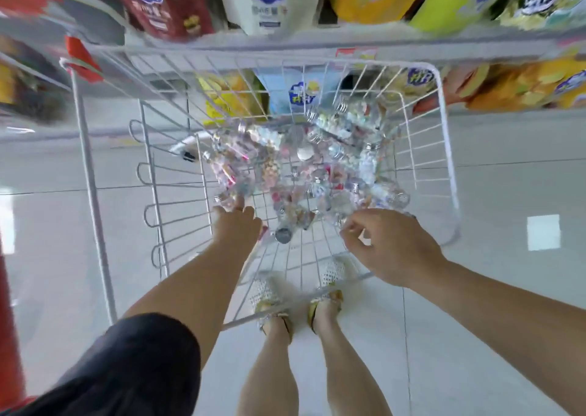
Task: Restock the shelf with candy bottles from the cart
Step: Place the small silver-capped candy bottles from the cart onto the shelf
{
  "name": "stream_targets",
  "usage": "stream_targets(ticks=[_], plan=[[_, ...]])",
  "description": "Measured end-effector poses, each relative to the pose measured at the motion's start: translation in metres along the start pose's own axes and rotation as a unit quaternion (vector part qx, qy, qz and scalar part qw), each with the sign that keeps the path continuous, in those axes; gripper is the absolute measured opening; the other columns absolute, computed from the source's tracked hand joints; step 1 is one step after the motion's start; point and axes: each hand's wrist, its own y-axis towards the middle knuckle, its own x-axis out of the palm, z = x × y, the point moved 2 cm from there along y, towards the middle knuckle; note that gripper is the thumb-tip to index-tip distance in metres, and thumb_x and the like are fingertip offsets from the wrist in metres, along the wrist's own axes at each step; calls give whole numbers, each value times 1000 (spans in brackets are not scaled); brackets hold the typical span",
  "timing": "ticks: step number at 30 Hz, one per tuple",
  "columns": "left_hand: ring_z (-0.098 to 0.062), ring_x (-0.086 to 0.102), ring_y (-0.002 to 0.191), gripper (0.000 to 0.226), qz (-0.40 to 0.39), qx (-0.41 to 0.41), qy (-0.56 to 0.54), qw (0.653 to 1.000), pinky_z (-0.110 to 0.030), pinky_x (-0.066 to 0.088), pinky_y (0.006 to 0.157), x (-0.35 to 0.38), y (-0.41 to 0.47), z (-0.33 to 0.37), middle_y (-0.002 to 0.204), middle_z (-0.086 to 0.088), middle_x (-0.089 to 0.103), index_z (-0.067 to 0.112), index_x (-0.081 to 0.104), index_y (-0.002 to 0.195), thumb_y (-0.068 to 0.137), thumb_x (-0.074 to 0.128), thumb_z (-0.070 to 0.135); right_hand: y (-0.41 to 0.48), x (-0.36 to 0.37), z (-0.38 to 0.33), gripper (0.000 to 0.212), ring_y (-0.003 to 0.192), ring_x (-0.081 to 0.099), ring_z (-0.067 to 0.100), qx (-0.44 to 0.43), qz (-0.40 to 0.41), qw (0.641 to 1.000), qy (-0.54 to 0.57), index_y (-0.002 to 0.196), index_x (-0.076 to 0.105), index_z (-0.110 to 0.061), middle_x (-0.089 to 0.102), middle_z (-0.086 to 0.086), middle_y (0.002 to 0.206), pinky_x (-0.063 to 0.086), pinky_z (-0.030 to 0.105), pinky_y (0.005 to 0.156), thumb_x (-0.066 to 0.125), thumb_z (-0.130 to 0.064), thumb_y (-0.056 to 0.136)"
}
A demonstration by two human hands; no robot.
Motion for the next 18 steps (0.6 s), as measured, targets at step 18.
stream_targets(ticks=[18], plan=[[-35,36,136,76,-18,-52,51,997,-75,28,101,21,29,18,148,-16,37,19,34,148,82,71,21,1,3,-4,46,68,47,7,-45,72,996,-7,92,64,-30,64,-13,81,35,26,66,28,-56,82]])
